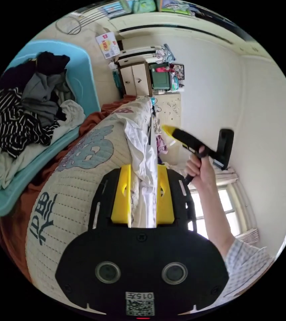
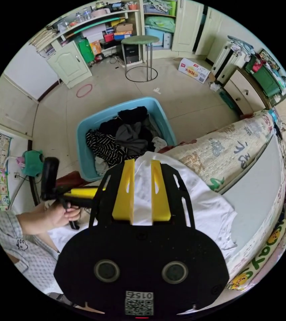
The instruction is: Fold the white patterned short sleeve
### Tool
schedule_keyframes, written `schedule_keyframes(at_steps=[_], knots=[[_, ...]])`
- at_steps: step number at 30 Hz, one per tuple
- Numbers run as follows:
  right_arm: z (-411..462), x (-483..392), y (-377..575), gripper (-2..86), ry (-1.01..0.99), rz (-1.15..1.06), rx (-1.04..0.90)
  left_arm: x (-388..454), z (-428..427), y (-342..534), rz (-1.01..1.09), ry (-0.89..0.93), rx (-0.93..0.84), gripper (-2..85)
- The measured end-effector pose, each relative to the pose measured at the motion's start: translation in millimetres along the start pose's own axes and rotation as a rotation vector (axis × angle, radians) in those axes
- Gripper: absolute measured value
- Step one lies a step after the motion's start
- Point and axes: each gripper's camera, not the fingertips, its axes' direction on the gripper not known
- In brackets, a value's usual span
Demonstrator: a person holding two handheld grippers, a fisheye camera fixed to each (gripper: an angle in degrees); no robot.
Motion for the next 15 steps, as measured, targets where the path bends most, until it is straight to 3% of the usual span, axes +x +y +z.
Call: schedule_keyframes(at_steps=[6, 10, 13, 15], knots=[[97.4, -48.2, -78.3, 12.9, 0.301, -0.122, -0.297, 0.4, 10.4, 8.6, -0.040, -0.061, -0.012, 2.0], [120.9, -68.1, -91.3, 13.2, 0.385, -0.188, -0.347, 2.4, 20.2, 14.2, -0.048, -0.060, -0.036, -0.1], [137.9, -70.4, -87.9, 6.1, 0.512, -0.217, -0.415, 5.8, 26.1, 21.1, -0.043, -0.067, -0.037, -0.4], [126.7, -60.4, -76.2, 0.4, 0.528, -0.190, -0.361, 6.4, 29.7, 25.3, -0.046, -0.064, -0.042, -0.5]])
